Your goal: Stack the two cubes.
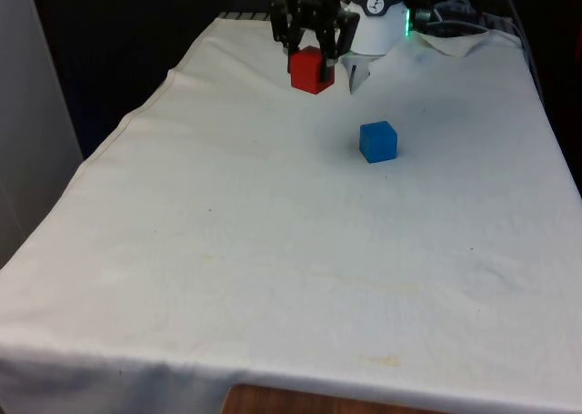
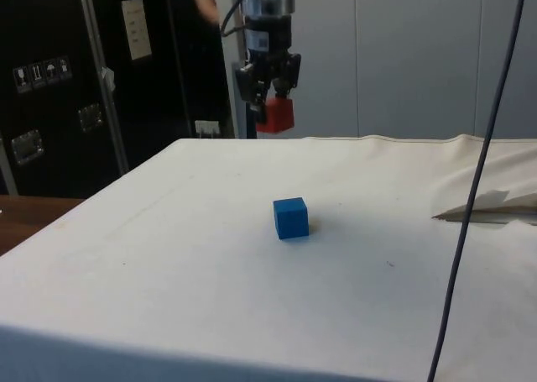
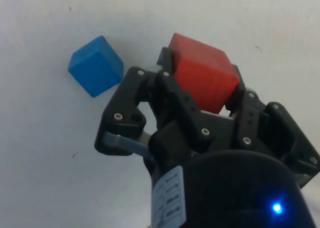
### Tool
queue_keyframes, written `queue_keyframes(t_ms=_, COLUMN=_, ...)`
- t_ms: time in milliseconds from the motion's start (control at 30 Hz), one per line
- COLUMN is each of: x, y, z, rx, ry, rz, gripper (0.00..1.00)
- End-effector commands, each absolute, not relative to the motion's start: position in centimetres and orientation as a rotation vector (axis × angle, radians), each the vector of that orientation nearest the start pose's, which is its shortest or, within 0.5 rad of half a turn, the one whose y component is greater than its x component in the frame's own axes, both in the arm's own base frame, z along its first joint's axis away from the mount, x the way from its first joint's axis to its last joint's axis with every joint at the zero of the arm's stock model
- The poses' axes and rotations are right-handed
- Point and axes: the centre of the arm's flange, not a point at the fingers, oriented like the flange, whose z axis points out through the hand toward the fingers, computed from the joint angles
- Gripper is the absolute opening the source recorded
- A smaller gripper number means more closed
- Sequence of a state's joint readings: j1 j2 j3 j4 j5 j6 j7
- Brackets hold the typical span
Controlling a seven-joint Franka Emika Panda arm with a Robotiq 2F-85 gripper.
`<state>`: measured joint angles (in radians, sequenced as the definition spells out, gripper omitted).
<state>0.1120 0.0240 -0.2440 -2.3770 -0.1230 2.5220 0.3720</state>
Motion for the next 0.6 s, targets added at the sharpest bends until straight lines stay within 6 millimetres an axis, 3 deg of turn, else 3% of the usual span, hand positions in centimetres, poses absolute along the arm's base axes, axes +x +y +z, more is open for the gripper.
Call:
queue_keyframes(t_ms=0, x=50.4, y=-6.2, z=32.4, rx=-3.147, ry=0.653, rz=-0.239, gripper=0.04)
queue_keyframes(t_ms=567, x=49.2, y=-2.2, z=31.0, rx=-3.161, ry=0.63, rz=-0.36, gripper=0.04)
